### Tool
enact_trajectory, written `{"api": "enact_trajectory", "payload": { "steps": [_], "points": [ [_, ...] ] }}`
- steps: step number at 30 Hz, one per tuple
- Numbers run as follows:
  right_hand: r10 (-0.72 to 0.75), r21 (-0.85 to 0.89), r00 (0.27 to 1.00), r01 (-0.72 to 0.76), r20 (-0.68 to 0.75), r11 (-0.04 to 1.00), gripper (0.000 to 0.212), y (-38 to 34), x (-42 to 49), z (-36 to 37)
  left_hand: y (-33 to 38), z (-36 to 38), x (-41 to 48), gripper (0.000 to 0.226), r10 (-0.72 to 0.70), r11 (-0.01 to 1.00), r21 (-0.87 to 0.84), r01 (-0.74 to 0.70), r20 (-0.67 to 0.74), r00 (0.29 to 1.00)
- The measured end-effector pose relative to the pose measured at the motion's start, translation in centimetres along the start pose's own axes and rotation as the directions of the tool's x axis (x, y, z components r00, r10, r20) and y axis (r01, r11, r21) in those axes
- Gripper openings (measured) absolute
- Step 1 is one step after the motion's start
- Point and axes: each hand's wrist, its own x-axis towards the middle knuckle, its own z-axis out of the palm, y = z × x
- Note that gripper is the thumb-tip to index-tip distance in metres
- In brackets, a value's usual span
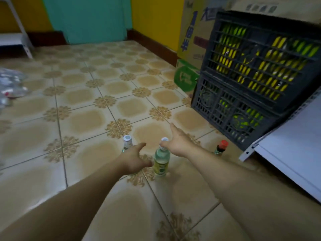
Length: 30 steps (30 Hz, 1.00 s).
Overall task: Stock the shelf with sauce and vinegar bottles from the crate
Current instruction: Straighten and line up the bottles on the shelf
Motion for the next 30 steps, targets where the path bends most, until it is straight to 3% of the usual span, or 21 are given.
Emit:
{"api": "enact_trajectory", "payload": {
  "steps": [3, 7, 10, 16, 19, 22, 25, 27, 30],
  "points": [
    [0.024, 0.029, 0.997, -0.026, 0.077, 0.999, 0.093, 0.9, 1.0, 3.6, -1.5, 1.6, 0.3, 0.091, 0.026, 0.999, -0.026, -0.025, 0.024, 0.999],
    [0.03, 0.021, 0.998, -0.029, -0.053, 0.999, 0.045, 1.2, 1.5, 5.4, -2.6, 2.2, 0.8, 0.092, 0.013, 0.999, -0.049, -0.011, 0.052, 0.999],
    [0.021, 0.011, 0.996, -0.02, -0.087, 1.0, 0.022, 1.4, 0.5, 5.6, -2.9, 2.6, 0.7, 0.094, 0.021, 1.0, -0.014, -0.02, 0.081, 0.997],
    [-0.098, 0.14, 0.964, 0.135, -0.249, 0.981, 0.025, 0.5, -2.8, 0.9, -1.6, 3.6, 0.2, 0.11, 0.137, 0.99, 0.009, -0.139, 0.12, 0.983],
    [-0.143, 0.266, 0.894, 0.274, -0.424, 0.924, 0.022, -1.4, -4.7, -3.4, 0.2, 3.8, -0.7, 0.118, 0.257, 0.952, -0.206, -0.227, 0.132, 0.957],
    [-0.096, 0.388, 0.79, 0.399, -0.606, 0.831, 0.015, -2.5, -6.7, -7.0, 2.8, 3.0, -2.0, 0.1, 0.328, 0.837, -0.459, -0.297, -0.012, 0.944],
    [-0.038, 0.436, 0.719, 0.462, -0.694, 0.773, 0.016, -2.6, -8.7, -9.5, 5.6, 2.0, -4.0, 0.087, 0.373, 0.756, -0.561, -0.339, -0.056, 0.926],
    [-0.018, 0.475, 0.732, 0.461, -0.681, 0.75, 0.017, -2.3, -9.7, -10.8, 7.1, 1.8, -5.4, 0.087, 0.38, 0.714, -0.618, -0.328, -0.052, 0.924],
    [-0.096, 0.545, 0.878, 0.374, -0.469, 0.75, 0.024, -1.7, -11.1, -12.2, 9.7, 1.6, -7.2, 0.075, 0.362, 0.646, -0.692, -0.323, -0.095, 0.927]
  ]
}}
